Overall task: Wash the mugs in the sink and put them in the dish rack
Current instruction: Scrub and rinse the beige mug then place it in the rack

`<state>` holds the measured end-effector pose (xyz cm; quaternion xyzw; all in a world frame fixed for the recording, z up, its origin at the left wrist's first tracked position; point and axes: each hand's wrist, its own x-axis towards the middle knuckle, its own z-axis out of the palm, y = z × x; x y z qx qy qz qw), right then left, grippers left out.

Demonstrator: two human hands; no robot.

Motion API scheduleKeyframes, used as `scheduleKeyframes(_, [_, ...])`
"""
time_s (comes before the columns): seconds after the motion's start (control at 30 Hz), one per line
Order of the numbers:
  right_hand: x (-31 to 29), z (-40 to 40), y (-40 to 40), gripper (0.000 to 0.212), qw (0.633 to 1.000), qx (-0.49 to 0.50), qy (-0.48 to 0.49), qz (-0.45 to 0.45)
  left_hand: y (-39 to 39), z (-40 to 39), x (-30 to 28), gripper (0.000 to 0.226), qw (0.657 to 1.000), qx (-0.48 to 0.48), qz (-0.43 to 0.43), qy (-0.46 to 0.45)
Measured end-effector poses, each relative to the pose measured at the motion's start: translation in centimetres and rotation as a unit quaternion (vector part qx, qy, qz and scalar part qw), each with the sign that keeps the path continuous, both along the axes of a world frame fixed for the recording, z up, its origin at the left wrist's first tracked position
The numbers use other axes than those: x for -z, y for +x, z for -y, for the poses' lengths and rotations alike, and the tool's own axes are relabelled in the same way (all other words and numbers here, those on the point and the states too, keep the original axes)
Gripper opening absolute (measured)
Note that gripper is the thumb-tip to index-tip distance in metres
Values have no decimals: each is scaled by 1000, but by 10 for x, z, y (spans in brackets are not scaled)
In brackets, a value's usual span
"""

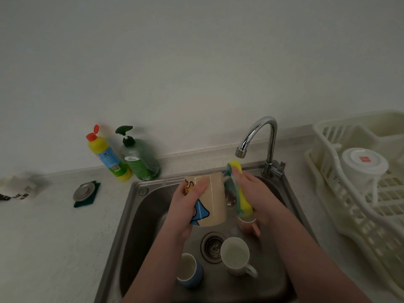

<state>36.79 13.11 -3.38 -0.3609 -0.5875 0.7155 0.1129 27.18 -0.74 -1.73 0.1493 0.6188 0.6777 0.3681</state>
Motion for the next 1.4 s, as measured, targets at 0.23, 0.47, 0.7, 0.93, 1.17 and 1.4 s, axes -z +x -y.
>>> scheduleKeyframes(0.23, [19,-10,2,41,985,-32,-162,-44,-7,-8,14,49,999,-25,24,-6])
scheduleKeyframes(0.47, [54,-26,-2,29,976,47,-209,24,-27,-15,32,45,996,-60,60,-20])
scheduleKeyframes(0.7, [82,-54,-29,39,969,136,-203,37,-45,-26,49,51,995,-55,61,-55])
scheduleKeyframes(0.93, [88,-81,-52,20,932,255,-259,6,-61,-40,73,56,991,-71,74,-82])
scheduleKeyframes(1.17, [105,-107,-89,12,913,321,-249,-16,-77,-50,89,42,990,-74,71,-100])
scheduleKeyframes(1.4, [136,-128,-117,16,897,343,-267,-84,-92,-50,98,51,991,-66,63,-101])
